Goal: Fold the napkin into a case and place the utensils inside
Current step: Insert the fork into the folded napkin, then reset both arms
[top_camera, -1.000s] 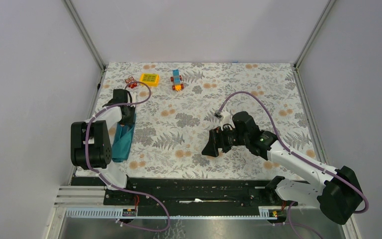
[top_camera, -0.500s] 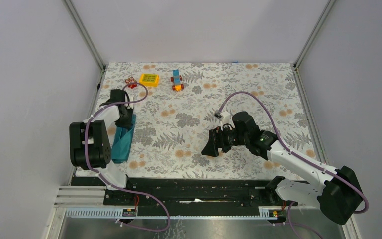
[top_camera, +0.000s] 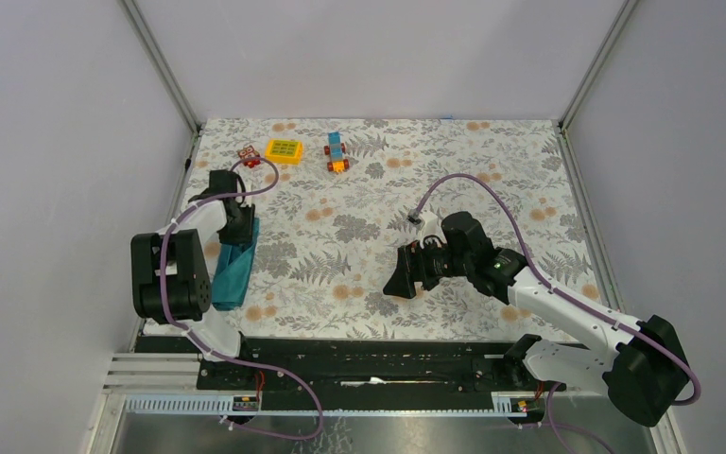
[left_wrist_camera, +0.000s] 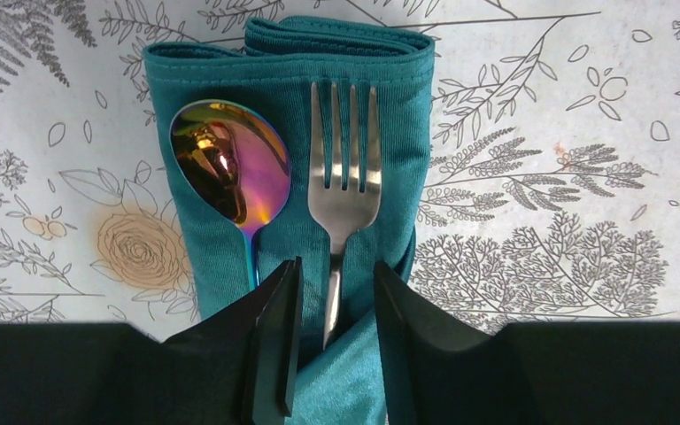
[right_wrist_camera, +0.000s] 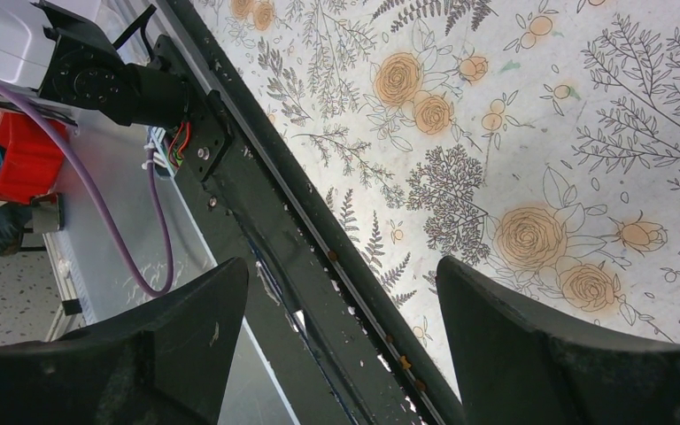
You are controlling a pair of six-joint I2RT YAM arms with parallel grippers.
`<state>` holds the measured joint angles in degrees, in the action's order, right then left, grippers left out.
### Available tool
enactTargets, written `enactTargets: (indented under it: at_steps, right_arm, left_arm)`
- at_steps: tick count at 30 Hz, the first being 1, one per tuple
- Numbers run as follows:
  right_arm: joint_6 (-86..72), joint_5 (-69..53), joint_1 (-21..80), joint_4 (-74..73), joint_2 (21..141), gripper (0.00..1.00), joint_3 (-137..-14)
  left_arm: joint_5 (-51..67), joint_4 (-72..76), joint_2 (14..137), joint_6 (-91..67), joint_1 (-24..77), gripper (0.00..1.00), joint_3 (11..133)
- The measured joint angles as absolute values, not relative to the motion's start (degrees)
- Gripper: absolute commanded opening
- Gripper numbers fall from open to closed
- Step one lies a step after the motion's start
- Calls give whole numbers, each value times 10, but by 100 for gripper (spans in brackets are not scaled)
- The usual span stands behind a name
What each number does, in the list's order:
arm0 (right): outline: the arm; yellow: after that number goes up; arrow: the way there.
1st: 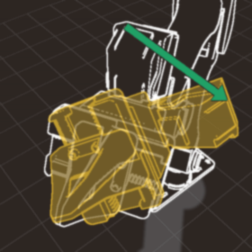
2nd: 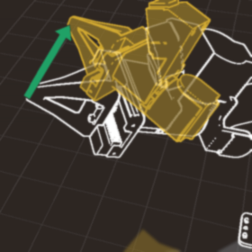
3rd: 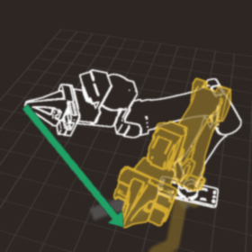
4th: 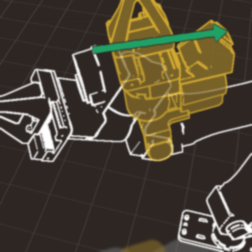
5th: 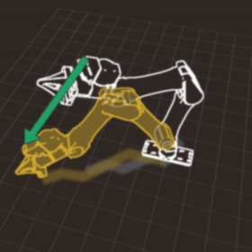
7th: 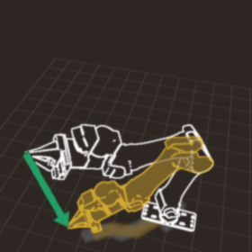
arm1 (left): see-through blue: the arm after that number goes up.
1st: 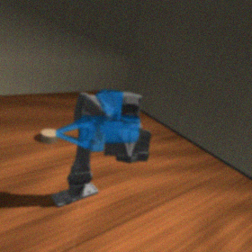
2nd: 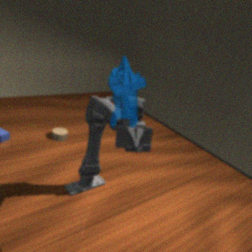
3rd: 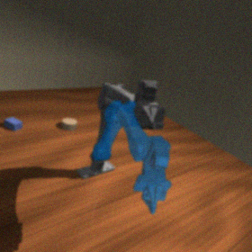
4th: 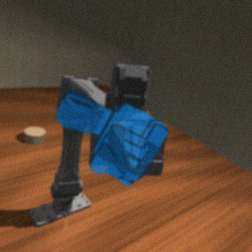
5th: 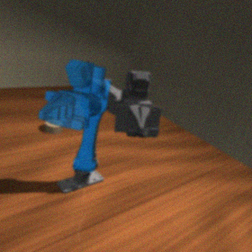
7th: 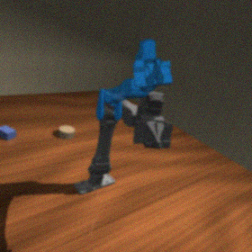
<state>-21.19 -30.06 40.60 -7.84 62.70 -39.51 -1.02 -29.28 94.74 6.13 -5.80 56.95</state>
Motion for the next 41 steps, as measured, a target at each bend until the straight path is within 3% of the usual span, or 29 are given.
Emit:
enactTargets:
  at_steps: [5,10,13,19,30,31,32,41]
  right_arm:
    - [-212,-273,405,-94,621,87,-397]
    - [-219,-173,402,-173,588,93,-435]
    - [-225,-89,400,-238,551,99,-478]
    - [-217,76,399,-382,486,100,-639]
    - [-165,283,399,-542,430,99,-947]
    - [-160,295,399,-548,430,100,-966]
    - [-156,305,399,-552,430,100,-982]
    - [-136,351,399,-580,428,100,-1047]
  left_arm:
    - [-10,-308,900,40,-58,44,570]
    - [19,-316,791,-2,-48,48,582]
    - [32,-318,728,-35,20,51,626]
    - [93,-293,679,-76,199,57,774]
    - [148,-234,491,-86,198,76,839]
    - [150,-225,474,-85,198,81,839]
    - [150,-218,459,-84,198,97,839]
    - [141,-171,389,-75,198,99,848]
